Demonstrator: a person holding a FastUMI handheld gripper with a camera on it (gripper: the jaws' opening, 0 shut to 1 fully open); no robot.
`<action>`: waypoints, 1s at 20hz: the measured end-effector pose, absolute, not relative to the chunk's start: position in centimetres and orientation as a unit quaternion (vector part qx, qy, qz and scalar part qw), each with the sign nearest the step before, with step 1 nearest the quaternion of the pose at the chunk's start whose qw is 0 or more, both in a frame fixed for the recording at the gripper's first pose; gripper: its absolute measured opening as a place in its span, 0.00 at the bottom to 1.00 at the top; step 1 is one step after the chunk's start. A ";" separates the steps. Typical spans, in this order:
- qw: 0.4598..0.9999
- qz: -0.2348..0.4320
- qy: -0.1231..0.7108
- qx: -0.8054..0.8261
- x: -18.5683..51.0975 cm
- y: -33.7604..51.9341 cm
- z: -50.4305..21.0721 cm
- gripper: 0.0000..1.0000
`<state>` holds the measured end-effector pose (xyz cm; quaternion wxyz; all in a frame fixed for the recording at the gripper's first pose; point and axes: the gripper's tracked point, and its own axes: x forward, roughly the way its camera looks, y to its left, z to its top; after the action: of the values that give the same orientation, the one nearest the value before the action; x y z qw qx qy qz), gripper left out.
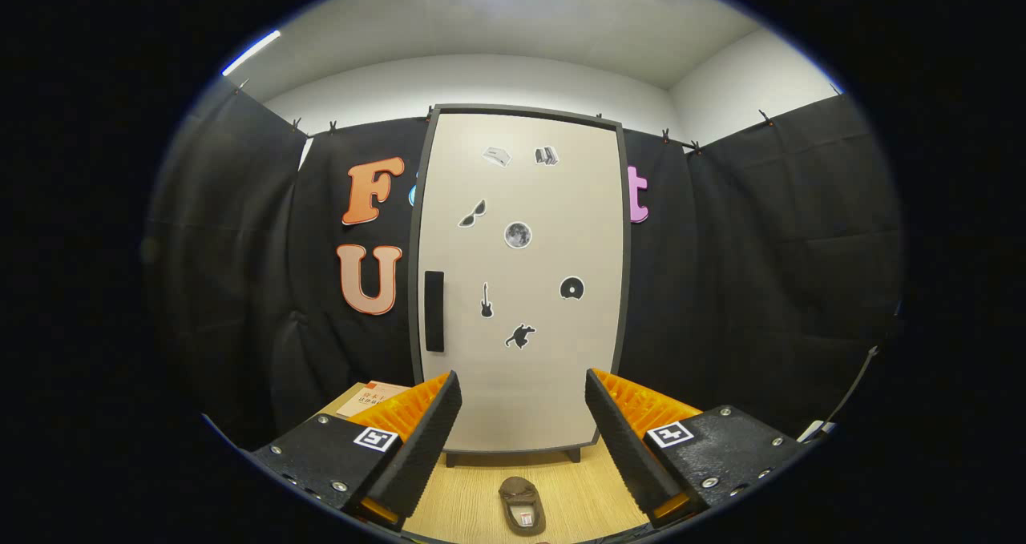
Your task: Open the shoe cabinet door, grab the shoes and put them into the shoe cabinet, then close the shoe cabinet door.
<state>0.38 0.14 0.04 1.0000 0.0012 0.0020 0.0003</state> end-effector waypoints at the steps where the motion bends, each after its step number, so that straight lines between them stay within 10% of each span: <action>1: 1.000 0.001 0.002 0.000 0.5 0.3 0.0 0.97; 20: 0.997 0.067 0.028 0.016 11.7 10.2 -1.9 0.97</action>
<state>11.73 10.16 -1.87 0.9972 0.0159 0.0280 0.0672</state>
